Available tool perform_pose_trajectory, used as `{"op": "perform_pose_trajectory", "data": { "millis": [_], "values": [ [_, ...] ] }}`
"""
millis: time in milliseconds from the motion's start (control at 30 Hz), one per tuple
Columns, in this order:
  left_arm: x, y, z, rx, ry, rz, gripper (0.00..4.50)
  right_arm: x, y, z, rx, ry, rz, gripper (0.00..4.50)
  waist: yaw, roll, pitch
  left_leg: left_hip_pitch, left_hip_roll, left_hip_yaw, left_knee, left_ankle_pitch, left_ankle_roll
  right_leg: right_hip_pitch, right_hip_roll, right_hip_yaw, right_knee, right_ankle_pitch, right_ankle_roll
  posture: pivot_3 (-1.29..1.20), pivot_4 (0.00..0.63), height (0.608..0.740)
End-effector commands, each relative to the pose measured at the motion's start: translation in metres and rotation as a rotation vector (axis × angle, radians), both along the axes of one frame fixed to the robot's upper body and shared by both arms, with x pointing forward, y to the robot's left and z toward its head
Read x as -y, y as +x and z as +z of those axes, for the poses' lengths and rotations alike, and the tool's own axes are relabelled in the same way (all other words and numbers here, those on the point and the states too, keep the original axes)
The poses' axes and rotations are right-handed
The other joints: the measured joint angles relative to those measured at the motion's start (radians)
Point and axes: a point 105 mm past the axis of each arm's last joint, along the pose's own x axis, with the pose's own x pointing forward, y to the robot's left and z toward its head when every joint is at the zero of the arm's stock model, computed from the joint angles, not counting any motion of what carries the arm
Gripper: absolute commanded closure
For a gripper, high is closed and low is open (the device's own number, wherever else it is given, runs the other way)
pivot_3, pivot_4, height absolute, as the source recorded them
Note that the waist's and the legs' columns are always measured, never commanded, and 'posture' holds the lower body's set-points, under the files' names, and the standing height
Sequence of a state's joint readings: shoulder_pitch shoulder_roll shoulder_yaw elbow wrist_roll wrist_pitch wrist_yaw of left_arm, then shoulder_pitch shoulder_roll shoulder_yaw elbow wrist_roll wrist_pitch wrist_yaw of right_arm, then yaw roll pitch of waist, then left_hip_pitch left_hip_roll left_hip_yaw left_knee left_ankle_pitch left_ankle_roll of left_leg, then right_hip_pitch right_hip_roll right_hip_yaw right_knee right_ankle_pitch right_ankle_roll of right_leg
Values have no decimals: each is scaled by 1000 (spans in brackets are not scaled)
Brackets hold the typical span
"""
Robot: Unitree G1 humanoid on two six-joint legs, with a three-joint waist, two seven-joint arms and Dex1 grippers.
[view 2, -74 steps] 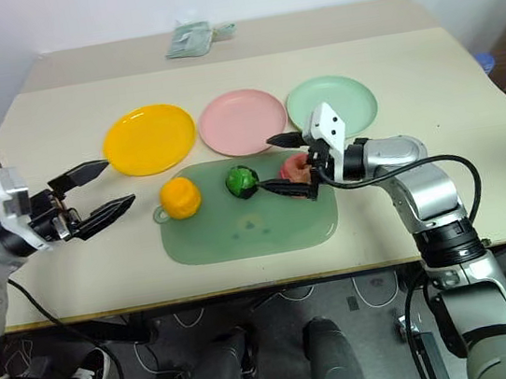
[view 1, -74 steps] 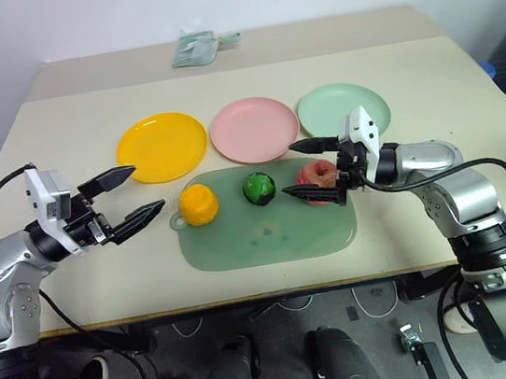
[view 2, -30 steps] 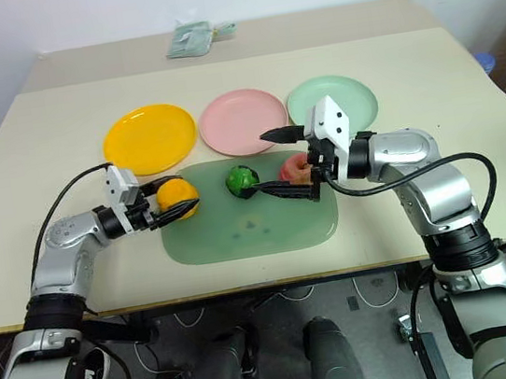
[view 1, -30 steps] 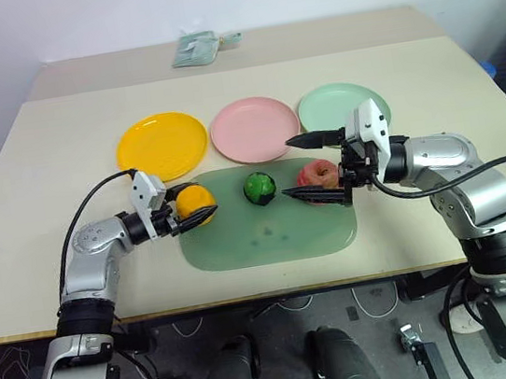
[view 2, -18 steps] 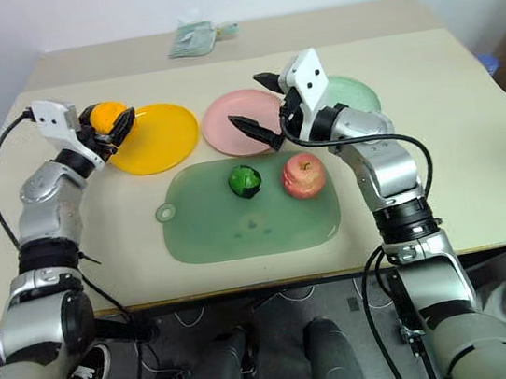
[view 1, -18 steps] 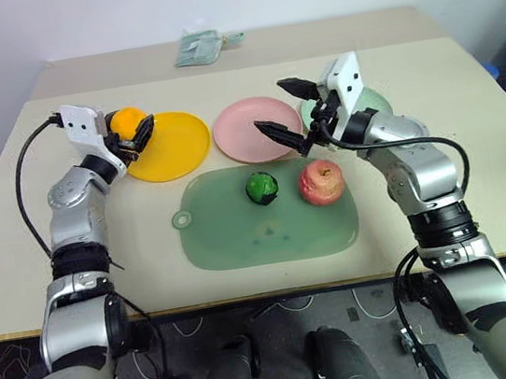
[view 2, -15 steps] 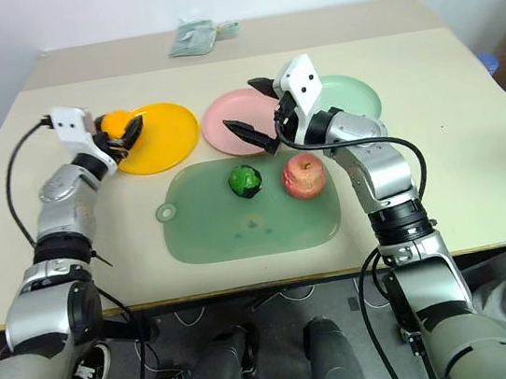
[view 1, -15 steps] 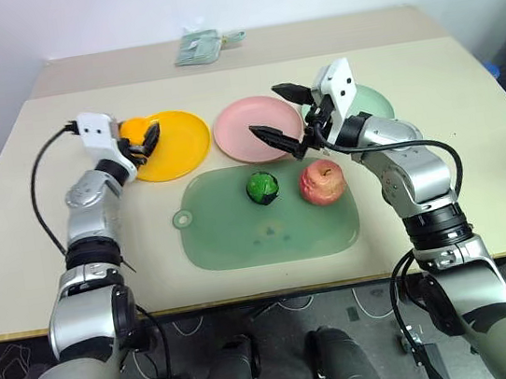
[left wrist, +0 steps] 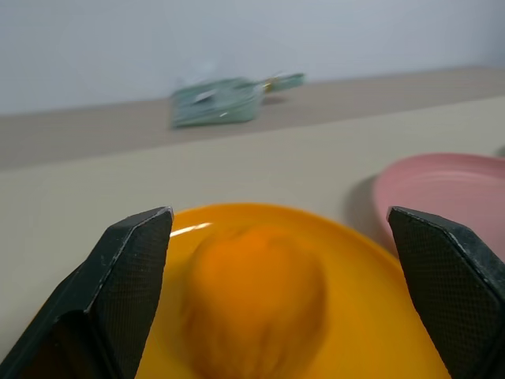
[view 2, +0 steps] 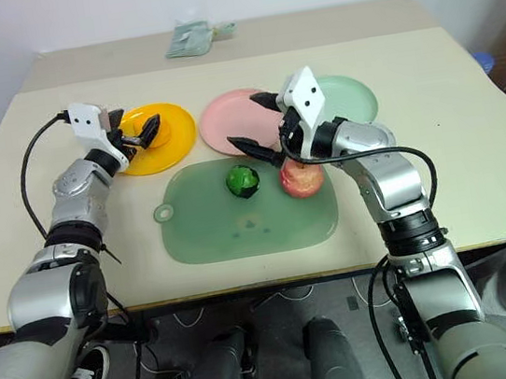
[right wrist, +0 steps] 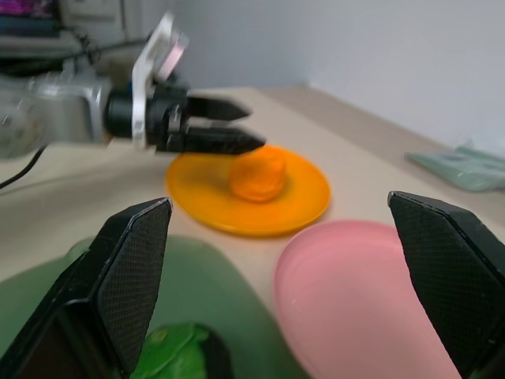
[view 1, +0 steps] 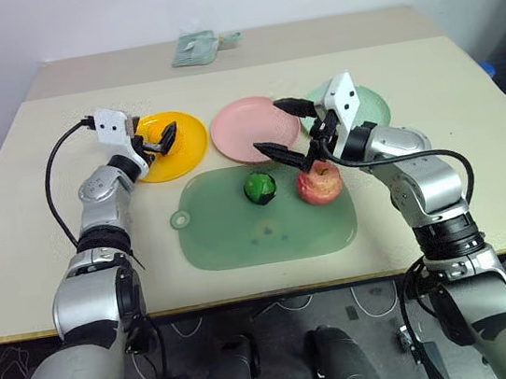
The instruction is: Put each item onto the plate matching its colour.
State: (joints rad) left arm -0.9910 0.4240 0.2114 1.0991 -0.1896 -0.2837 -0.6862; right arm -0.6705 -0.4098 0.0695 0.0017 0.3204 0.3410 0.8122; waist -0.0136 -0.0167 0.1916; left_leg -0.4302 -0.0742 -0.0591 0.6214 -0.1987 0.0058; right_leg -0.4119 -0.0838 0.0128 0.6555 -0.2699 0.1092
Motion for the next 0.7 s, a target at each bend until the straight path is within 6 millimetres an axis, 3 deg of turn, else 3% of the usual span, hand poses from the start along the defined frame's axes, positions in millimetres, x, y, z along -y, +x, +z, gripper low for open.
{"op": "perform_pose_trajectory", "data": {
  "millis": [33,133,300,467,600,700],
  "values": [
    [9,-19,33,127,43,-192,37,-11,-15,12,39,-25,72,0,-1,0,0,0,0,0,0,0,0,0,0,0,0,0,0,0,150,740],
    [20,-63,22,108,124,-478,37,-17,-12,10,11,-55,60,0,-15,1,0,0,1,1,-1,0,0,0,0,1,0,0,0,0,150,740],
    [12,-117,7,-24,136,-662,37,-30,-17,-5,-46,-133,106,0,-30,1,0,0,2,0,-2,0,0,-2,-1,4,0,0,-1,0,150,740],
    [-3,-137,-8,-124,175,-651,37,-36,-14,-20,-106,-193,109,0,-22,1,0,1,2,0,-3,0,-1,-1,-3,4,-1,0,-1,0,150,740],
    [1,-147,-7,-128,167,-660,37,-36,-9,-40,-101,-310,88,0,-15,1,0,1,2,0,-3,0,-1,-1,-3,3,-1,0,-1,0,150,740],
    [-1,-150,-11,-140,173,-642,37,-37,-4,-43,-113,-311,70,0,-6,1,0,1,2,0,-3,0,-1,-1,-3,3,-1,0,-1,0,150,740]
  ]
}}
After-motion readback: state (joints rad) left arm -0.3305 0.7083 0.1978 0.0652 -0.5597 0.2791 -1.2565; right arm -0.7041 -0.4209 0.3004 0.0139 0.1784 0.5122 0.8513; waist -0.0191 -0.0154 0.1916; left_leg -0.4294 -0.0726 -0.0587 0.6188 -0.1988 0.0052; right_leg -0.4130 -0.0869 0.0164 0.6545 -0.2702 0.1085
